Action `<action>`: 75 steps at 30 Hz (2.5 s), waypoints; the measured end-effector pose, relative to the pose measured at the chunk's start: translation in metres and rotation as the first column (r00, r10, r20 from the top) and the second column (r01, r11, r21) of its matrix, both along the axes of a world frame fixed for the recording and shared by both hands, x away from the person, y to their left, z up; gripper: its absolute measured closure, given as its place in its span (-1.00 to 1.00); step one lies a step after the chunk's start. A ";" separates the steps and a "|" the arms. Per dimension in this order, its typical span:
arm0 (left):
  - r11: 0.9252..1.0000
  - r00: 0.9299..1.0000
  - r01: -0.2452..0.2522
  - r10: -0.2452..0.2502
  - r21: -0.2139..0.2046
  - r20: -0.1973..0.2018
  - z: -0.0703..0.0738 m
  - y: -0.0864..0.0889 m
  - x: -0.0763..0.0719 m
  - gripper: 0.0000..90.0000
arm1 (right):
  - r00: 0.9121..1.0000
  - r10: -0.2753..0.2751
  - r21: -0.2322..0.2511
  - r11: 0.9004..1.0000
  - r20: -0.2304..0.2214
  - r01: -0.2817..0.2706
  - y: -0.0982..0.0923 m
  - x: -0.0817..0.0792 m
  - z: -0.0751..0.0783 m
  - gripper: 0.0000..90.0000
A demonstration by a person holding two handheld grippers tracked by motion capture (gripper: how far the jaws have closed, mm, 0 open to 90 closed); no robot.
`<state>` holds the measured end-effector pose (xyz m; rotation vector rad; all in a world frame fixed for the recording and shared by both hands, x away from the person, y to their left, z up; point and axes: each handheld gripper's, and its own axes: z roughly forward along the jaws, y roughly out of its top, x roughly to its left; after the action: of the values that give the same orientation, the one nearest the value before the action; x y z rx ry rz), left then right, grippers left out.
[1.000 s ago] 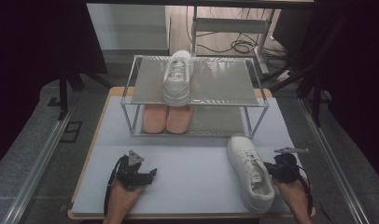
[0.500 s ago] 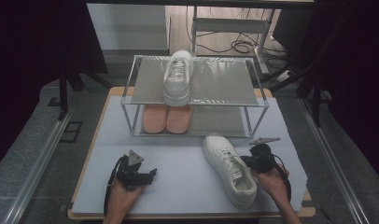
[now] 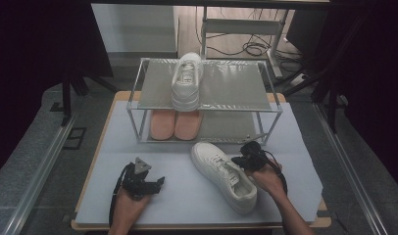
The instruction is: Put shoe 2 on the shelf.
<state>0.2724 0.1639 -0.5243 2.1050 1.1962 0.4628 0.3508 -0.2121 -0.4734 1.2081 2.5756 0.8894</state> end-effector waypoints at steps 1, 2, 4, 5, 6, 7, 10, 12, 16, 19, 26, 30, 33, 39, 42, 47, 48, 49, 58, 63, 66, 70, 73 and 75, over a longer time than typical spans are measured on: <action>1.000 1.000 0.000 0.000 0.000 0.000 0.000 0.000 0.000 -0.62 | 1.000 0.002 -0.003 1.000 0.001 -0.002 0.000 0.001 0.001 1.00; 1.000 1.000 0.000 0.000 0.000 0.000 0.000 0.000 0.000 -0.62 | 1.000 0.001 0.005 1.000 0.000 -0.001 -0.001 0.001 0.002 1.00; 1.000 1.000 0.000 0.000 0.000 0.000 0.000 0.000 0.000 -0.62 | 1.000 -0.001 -0.002 1.000 0.012 0.001 -0.004 -0.001 0.006 1.00; 1.000 1.000 0.000 0.000 0.000 0.000 0.000 0.000 0.000 -0.62 | 1.000 -0.007 -0.006 1.000 0.016 0.007 -0.006 -0.002 0.009 1.00; 1.000 1.000 0.000 0.000 0.000 0.000 0.000 0.000 0.000 -0.62 | 1.000 -0.008 -0.004 1.000 0.018 0.008 -0.009 -0.004 0.011 1.00; 1.000 1.000 0.000 0.000 0.000 0.000 0.000 0.000 0.000 -0.62 | 1.000 -0.009 -0.005 1.000 0.024 0.009 -0.012 -0.006 0.013 1.00; 1.000 1.000 0.000 0.000 0.001 0.000 0.000 0.000 0.000 -0.62 | 0.999 -0.026 -0.009 1.000 0.020 0.026 -0.025 -0.014 0.019 0.98; 1.000 1.000 0.000 0.000 0.001 0.001 0.000 0.000 0.000 -0.62 | 0.999 -0.031 -0.013 0.999 0.012 0.032 -0.033 -0.020 0.022 0.94; 1.000 1.000 0.000 0.000 0.001 0.001 0.000 0.000 0.000 -0.62 | 0.999 -0.037 -0.014 0.999 0.002 0.037 -0.047 -0.033 0.029 0.91; 1.000 1.000 0.000 0.000 0.001 0.001 0.000 0.000 0.000 -0.62 | 0.999 -0.036 -0.014 0.999 0.000 0.036 -0.054 -0.041 0.035 0.89; 1.000 1.000 -0.006 0.006 -0.007 0.004 0.000 -0.001 0.000 -0.62 | 1.000 -0.014 0.006 1.000 -0.025 0.014 -0.058 -0.059 0.050 0.82; 1.000 1.000 -0.001 0.001 0.000 0.001 0.000 0.000 0.000 -0.62 | 0.999 0.005 0.003 1.000 -0.045 -0.005 -0.055 -0.067 0.055 0.77; 1.000 1.000 0.000 0.000 0.001 0.001 0.000 0.000 0.000 -0.62 | 0.998 0.028 -0.001 1.000 -0.057 -0.028 -0.051 -0.071 0.058 0.72; 1.000 1.000 -0.003 0.003 -0.003 0.002 0.000 0.000 0.000 -0.62 | 0.995 0.058 -0.008 0.998 -0.079 -0.059 -0.041 -0.071 0.061 0.60; 1.000 1.000 -0.004 0.004 -0.003 0.003 0.000 0.000 0.000 -0.62 | 0.993 0.066 -0.016 0.998 -0.097 -0.068 -0.037 -0.069 0.058 0.55; 1.000 1.000 -0.004 0.004 -0.003 0.002 0.000 0.000 0.000 -0.62 | 0.988 0.067 -0.034 0.997 -0.138 -0.072 -0.031 -0.062 0.051 0.47; 1.000 1.000 -0.004 0.004 -0.003 0.002 0.000 0.000 0.000 -0.62 | 0.987 0.067 -0.034 0.997 -0.145 -0.073 -0.030 -0.061 0.050 0.45; 1.000 1.000 -0.004 0.004 -0.003 0.002 0.000 0.000 0.000 -0.62 | 0.986 0.069 -0.035 0.997 -0.153 -0.075 -0.030 -0.060 0.048 0.44; 1.000 1.000 0.000 0.000 0.001 0.001 0.000 0.000 0.000 -0.62 | 0.979 0.055 -0.047 0.997 -0.195 -0.065 -0.023 -0.051 0.037 0.40; 1.000 1.000 0.000 0.000 0.000 0.001 0.000 0.000 0.000 -0.62 | 0.975 0.032 -0.044 0.998 -0.221 -0.043 -0.024 -0.049 0.038 0.60; 1.000 1.000 0.000 0.000 0.000 0.000 0.000 0.000 0.000 -0.62 | 0.973 0.012 -0.030 0.999 -0.231 -0.019 -0.027 -0.048 0.038 0.73; 1.000 1.000 0.000 0.000 0.000 0.000 0.000 0.000 0.000 -0.62 | 0.970 -0.022 0.015 1.000 -0.242 0.026 -0.033 -0.047 0.038 0.79; 1.000 1.000 0.000 0.000 0.000 0.000 0.000 0.000 0.000 -0.62 | 0.963 -0.039 0.064 0.996 -0.265 0.058 -0.039 -0.045 0.036 0.80; 1.000 1.000 -0.001 0.001 -0.001 0.000 0.000 0.000 0.000 -0.62 | 0.958 -0.044 0.100 0.992 -0.285 0.076 -0.043 -0.044 0.036 0.81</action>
<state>0.2725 0.1637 -0.5243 2.1040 1.1970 0.4630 0.3065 -0.2546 -0.4372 1.5387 2.7178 0.9164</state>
